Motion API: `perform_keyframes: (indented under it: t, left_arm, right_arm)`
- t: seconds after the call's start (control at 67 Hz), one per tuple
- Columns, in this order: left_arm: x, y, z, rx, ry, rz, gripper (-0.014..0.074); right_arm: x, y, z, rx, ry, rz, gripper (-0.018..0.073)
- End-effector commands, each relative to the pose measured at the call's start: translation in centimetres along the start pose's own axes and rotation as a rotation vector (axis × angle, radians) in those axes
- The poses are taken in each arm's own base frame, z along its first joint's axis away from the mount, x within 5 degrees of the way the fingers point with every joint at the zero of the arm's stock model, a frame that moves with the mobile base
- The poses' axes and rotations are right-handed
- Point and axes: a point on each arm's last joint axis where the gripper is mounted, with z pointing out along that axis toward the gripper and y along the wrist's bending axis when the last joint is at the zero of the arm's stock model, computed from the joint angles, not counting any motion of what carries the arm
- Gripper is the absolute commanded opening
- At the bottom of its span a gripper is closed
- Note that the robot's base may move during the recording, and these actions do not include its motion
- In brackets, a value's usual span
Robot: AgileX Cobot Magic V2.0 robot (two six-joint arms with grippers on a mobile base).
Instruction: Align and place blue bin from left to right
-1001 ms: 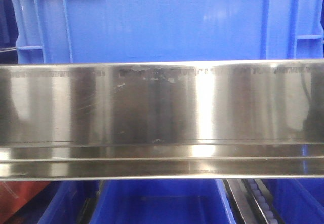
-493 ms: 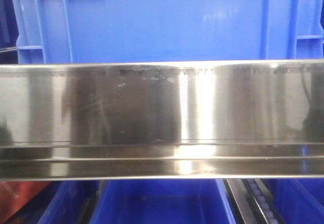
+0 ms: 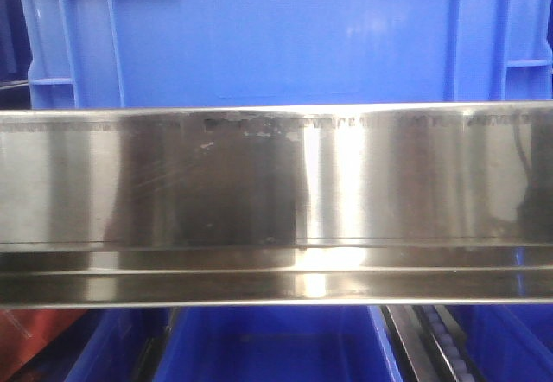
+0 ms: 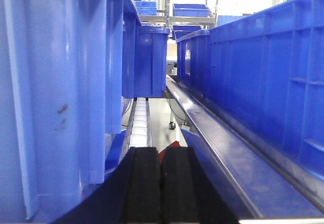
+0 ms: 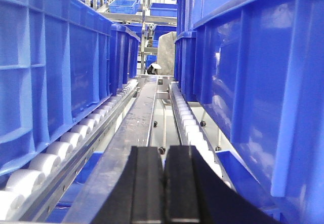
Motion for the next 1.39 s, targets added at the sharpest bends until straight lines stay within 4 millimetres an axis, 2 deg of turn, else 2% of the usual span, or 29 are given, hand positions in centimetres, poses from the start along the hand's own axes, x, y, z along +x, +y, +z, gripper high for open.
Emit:
perform_keyframes:
  t: [0.0, 1.374]
  left_arm:
    - [-0.25, 0.0, -0.07, -0.001, -0.026, -0.006, -0.0111]
    - [0.0, 0.02, -0.06, -0.003, 0.002, -0.018, -0.0111]
  right_arm:
    - [-0.28, -0.02, -0.08, 0.004, -0.032, 0.005, -0.007]
    - [-0.28, -0.02, -0.08, 0.004, -0.032, 0.005, -0.007]
